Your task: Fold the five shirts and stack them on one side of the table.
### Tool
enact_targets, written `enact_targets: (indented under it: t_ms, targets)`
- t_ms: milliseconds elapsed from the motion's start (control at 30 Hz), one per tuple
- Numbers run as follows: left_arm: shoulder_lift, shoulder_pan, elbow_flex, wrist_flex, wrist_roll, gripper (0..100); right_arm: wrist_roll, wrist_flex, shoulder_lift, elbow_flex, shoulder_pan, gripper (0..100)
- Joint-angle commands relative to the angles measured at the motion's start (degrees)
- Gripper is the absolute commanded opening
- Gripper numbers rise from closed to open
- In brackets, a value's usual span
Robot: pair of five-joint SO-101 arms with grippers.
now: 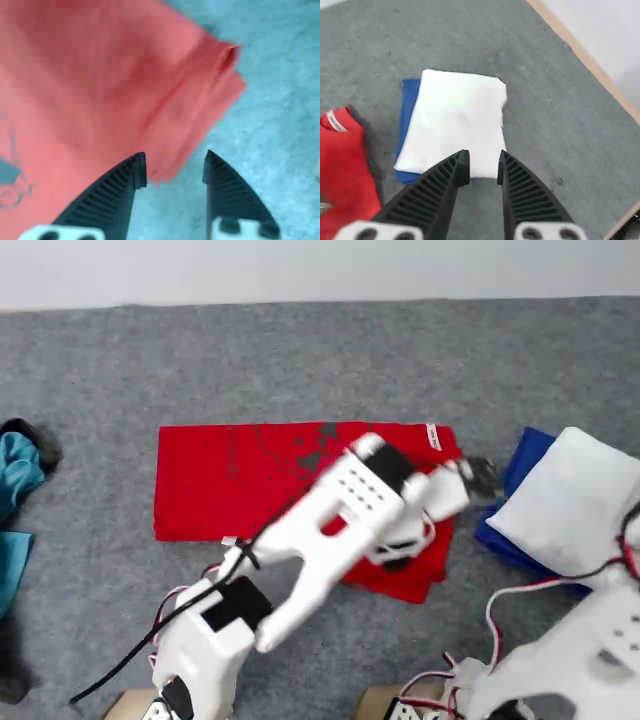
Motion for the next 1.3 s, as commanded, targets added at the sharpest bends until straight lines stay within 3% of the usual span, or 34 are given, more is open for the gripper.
enact_targets:
  t_ms: [0,300,500,967,1267]
  targets:
    - [-3.69,3.34,2.95,-4.75,-0.26,20,2.29,2.24,-4.88,2.64,1.19,10.2]
    - [-3.69,3.52,9.8,-14.24,-0.09,19,2.55,2.24,-12.09,7.56,1.19,10.3]
    - [-3.43,3.52,13.41,-18.81,-0.18,11,2.55,2.24,-13.85,7.56,1.19,10.3]
    - [1.93,3.34,9.71,-18.29,-0.09,0,2.55,2.24,-13.93,7.56,1.19,10.1]
    - [1.49,-7.21,1.98,-18.9,0.0,0,2.55,2.24,-13.93,7.56,1.19,10.1]
